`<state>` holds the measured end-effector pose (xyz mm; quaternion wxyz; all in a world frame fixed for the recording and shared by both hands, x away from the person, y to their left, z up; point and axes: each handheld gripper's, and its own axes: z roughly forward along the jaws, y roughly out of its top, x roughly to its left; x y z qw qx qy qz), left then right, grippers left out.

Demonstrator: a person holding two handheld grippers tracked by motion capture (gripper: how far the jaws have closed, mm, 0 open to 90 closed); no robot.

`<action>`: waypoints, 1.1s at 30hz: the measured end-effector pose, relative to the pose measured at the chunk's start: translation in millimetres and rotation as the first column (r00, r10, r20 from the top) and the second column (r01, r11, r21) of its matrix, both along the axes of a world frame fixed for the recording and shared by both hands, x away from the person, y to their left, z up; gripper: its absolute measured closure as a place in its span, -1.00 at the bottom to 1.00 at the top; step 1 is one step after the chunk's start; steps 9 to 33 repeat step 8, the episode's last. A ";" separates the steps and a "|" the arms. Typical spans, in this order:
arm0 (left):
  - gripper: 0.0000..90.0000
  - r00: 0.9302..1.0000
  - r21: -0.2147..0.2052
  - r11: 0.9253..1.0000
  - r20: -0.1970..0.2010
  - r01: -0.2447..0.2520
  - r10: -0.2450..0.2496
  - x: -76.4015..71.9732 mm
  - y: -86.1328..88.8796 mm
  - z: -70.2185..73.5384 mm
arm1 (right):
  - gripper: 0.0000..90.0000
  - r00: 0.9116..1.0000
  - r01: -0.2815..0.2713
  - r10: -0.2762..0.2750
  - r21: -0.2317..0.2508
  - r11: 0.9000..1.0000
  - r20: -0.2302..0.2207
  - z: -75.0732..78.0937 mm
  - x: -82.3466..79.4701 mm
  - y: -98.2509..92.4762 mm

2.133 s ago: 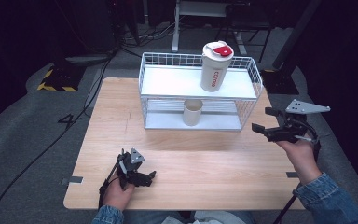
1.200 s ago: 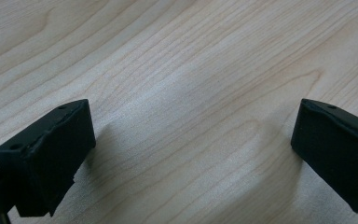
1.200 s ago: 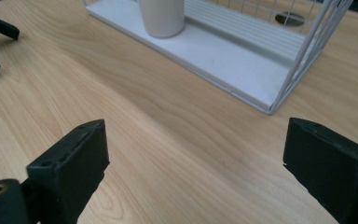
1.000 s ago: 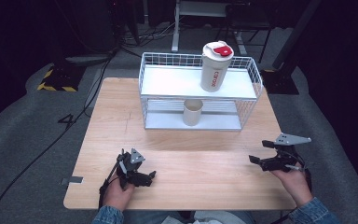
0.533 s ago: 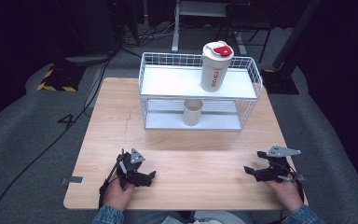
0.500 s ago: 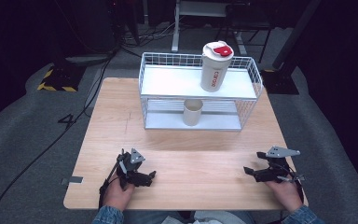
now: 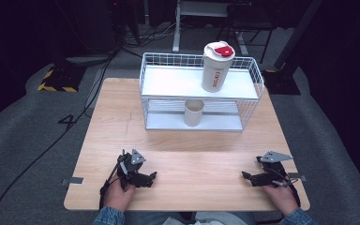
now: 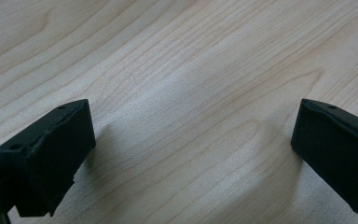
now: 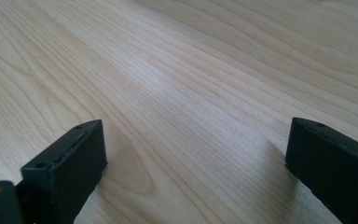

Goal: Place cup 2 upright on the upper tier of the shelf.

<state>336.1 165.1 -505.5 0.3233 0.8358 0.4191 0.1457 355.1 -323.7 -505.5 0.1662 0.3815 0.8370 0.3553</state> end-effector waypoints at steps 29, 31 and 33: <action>-1.00 1.000 0.001 1.000 0.000 0.000 0.000 0.0 0.1 0.0 | -0.99 0.996 0.093 -0.094 -0.013 0.996 -0.009 -0.4 -3.9 5.6; -1.00 1.000 0.001 1.000 0.000 0.000 0.000 0.0 0.1 0.0 | -0.99 0.996 0.093 -0.094 -0.013 0.996 -0.009 -0.4 -3.9 5.6; -1.00 1.000 0.001 1.000 0.000 0.000 0.000 0.0 0.1 0.0 | -0.99 0.996 0.093 -0.094 -0.013 0.996 -0.009 -0.4 -3.9 5.6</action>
